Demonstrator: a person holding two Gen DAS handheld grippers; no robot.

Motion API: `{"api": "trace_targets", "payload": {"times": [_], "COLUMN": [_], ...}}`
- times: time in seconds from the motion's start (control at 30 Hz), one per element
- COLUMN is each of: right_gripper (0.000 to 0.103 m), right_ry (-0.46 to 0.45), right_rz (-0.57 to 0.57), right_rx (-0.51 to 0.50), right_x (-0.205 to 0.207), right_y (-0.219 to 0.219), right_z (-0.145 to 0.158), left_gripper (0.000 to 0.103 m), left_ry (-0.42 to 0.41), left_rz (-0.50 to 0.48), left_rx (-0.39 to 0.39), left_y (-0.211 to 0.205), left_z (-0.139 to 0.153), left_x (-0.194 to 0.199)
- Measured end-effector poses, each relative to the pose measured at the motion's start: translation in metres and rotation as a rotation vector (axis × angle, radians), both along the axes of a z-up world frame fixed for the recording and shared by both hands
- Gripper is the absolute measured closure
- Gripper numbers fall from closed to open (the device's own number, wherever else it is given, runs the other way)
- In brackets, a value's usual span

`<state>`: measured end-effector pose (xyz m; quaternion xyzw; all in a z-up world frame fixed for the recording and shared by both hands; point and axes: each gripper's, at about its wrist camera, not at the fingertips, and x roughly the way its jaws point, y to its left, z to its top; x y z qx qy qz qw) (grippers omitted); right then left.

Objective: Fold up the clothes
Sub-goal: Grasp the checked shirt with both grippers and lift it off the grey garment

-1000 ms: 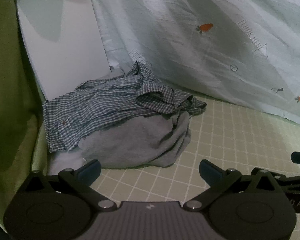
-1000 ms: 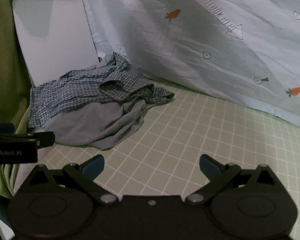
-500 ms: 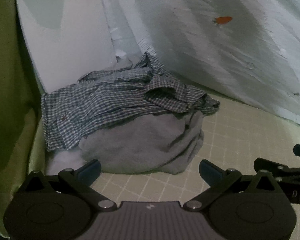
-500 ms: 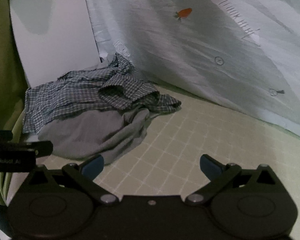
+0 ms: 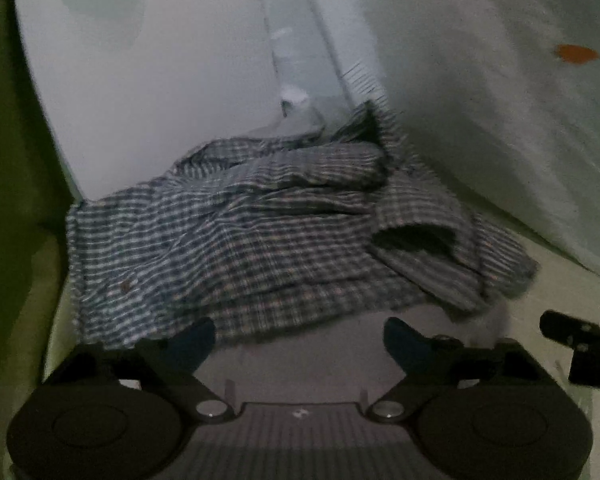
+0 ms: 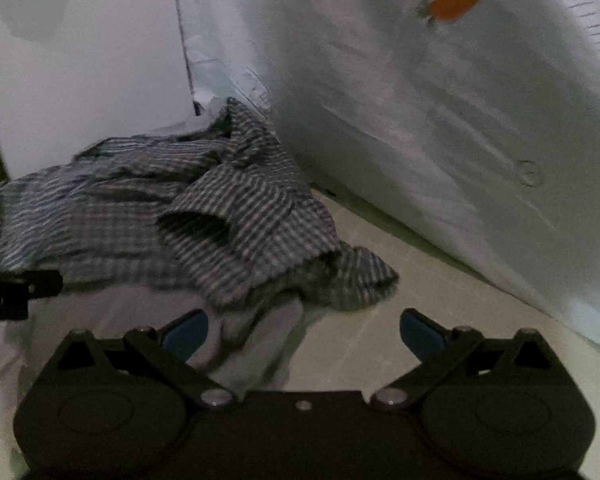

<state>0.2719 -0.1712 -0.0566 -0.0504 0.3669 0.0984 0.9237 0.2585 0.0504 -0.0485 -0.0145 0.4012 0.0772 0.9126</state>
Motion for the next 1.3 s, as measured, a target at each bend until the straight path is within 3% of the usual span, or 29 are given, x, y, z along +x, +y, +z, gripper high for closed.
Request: {"api": "trace_targets", "payload": {"times": [0.13,0.23,0.3,0.33,0.37,0.4,0.43,0.47,0.63,0.9,1.3], "right_gripper": [0.007,0.019,0.034,0.047,0.061,0.068,0.087,0.09,0.095,0.096,0.097], "right_ry": [0.036,0.076,0.122,0.141,0.158,0.151,0.144,0.137,0.05,-0.057,0.002], "right_rz": [-0.008,-0.023,-0.029,-0.017,-0.005,-0.003,0.0,0.003,-0.069,-0.266,-0.438], "right_rx": [0.053,0.096,0.133,0.148,0.161,0.157,0.152,0.149,0.137,0.151,0.182], "right_x": [0.051,0.083,0.1,0.105,0.109,0.106,0.104,0.101,0.063,-0.054,-0.252], "right_y": [0.001,0.0,-0.002,-0.002,-0.003,-0.005,-0.007,-0.008,-0.037,-0.121,-0.238], "right_z": [-0.017,-0.031,-0.041,-0.045,-0.048,-0.049,-0.049,-0.048,-0.032,0.0,-0.012], "left_gripper": [0.027,0.044,0.06,0.065,0.078,0.09,0.094,0.097,0.103,0.103,0.102], "left_ry": [0.06,0.101,0.109,0.109,0.11,0.11,0.109,0.107,0.077,0.022,0.066], "left_rz": [0.04,0.088,0.11,0.117,0.125,0.127,0.122,0.115,0.077,0.004,-0.108], "left_rx": [-0.039,-0.05,-0.059,-0.065,-0.071,-0.08,-0.087,-0.087,-0.076,-0.083,-0.092], "left_y": [0.013,0.019,0.022,0.024,0.025,0.026,0.026,0.025,0.019,-0.01,-0.119], "left_z": [-0.022,-0.038,-0.043,-0.044,-0.046,-0.046,-0.044,-0.042,-0.024,0.017,0.03], "left_x": [0.044,0.063,0.068,0.069,0.07,0.071,0.069,0.067,0.047,-0.017,-0.155]}}
